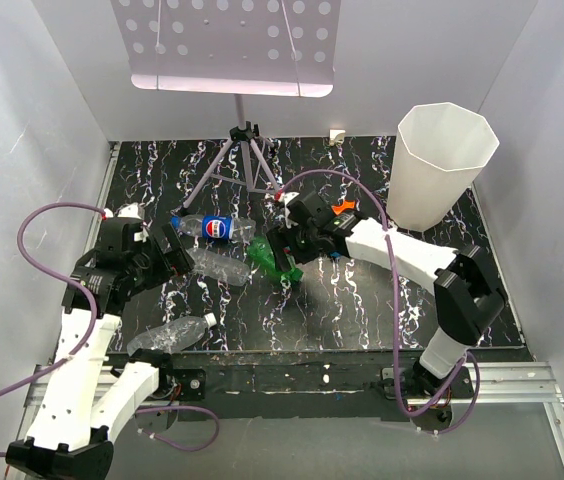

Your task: Put the plastic bottles in the bin

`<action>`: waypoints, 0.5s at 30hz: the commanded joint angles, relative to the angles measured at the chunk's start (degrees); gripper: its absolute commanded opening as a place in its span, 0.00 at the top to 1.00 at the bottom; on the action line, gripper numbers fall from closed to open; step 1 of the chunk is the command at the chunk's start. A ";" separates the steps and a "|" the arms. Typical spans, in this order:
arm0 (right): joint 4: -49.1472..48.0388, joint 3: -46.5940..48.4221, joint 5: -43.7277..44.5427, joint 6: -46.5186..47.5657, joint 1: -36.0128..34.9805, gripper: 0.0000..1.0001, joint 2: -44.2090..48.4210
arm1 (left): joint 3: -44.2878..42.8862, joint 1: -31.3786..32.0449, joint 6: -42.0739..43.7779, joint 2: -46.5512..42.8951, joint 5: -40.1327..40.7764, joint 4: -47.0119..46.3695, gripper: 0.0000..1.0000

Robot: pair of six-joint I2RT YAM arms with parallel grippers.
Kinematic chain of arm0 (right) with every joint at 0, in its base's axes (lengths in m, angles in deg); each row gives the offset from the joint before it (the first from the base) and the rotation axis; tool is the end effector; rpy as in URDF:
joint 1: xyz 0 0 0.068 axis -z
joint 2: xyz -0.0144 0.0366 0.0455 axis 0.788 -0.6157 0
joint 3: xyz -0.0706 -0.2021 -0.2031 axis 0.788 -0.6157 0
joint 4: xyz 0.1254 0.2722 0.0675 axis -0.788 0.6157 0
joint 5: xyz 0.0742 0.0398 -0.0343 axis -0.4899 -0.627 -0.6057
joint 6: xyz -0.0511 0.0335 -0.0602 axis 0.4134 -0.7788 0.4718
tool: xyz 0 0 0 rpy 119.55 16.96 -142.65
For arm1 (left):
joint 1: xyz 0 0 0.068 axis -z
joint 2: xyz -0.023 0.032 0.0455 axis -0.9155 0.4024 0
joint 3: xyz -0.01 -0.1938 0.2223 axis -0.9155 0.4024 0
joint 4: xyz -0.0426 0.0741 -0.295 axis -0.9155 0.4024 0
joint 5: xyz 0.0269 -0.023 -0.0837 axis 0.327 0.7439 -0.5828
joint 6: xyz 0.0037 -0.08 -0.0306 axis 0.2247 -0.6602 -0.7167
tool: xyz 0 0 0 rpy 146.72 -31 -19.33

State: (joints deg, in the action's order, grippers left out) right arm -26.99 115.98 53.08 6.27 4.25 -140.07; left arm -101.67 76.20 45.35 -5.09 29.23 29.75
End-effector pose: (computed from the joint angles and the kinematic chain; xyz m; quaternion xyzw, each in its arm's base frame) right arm 0.2923 0.3227 0.2277 -0.2443 0.9068 0.1898 0.2864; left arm 0.1837 -0.0306 0.3402 -0.1693 0.9201 -0.1131 0.3346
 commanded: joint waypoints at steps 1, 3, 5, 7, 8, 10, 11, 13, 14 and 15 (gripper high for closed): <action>-2.33 3.55 -1.20 7.34 -0.59 0.07 -1.58 | 0.26 0.17 -0.22 0.01 1.45 1.71 0.01; -1.89 4.87 -1.55 8.30 -0.59 0.06 -3.16 | 0.09 0.17 -0.22 -0.43 2.06 2.06 0.01; -1.19 6.45 -2.08 9.19 -0.59 0.07 -5.18 | 0.00 0.17 -0.13 -0.69 2.32 2.24 0.01; -0.05 8.12 -2.26 10.15 -0.68 0.07 -7.29 | 0.00 0.17 0.13 -0.95 1.98 2.32 0.01; 0.22 8.82 -1.82 10.42 -0.68 0.07 -8.00 | -0.09 0.17 0.14 -0.96 1.80 2.41 0.01; 0.40 9.44 -0.86 10.68 -0.68 0.07 -9.32 | 0.00 0.17 0.14 -1.30 1.88 2.59 0.01; 0.48 9.79 -0.41 10.77 -0.68 0.06 -9.93 | 0.00 0.17 0.05 -1.48 1.88 2.68 0.01; 0.31 10.24 -0.32 11.03 -0.68 0.06 -11.34 | 0.43 0.17 0.14 -1.66 1.97 2.41 0.01; 0.40 10.41 -0.32 11.03 -0.68 0.06 -11.96 | 0.87 0.17 0.14 -1.75 1.89 2.33 0.01; 0.48 10.59 -0.76 11.03 -0.68 0.06 -12.66 | 1.14 0.17 0.22 -1.66 1.62 1.98 0.01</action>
State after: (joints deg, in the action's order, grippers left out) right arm -27.14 123.80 52.16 15.56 3.86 -150.84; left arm -101.56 76.20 45.22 -5.81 30.52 31.85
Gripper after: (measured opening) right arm 0.940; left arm 0.992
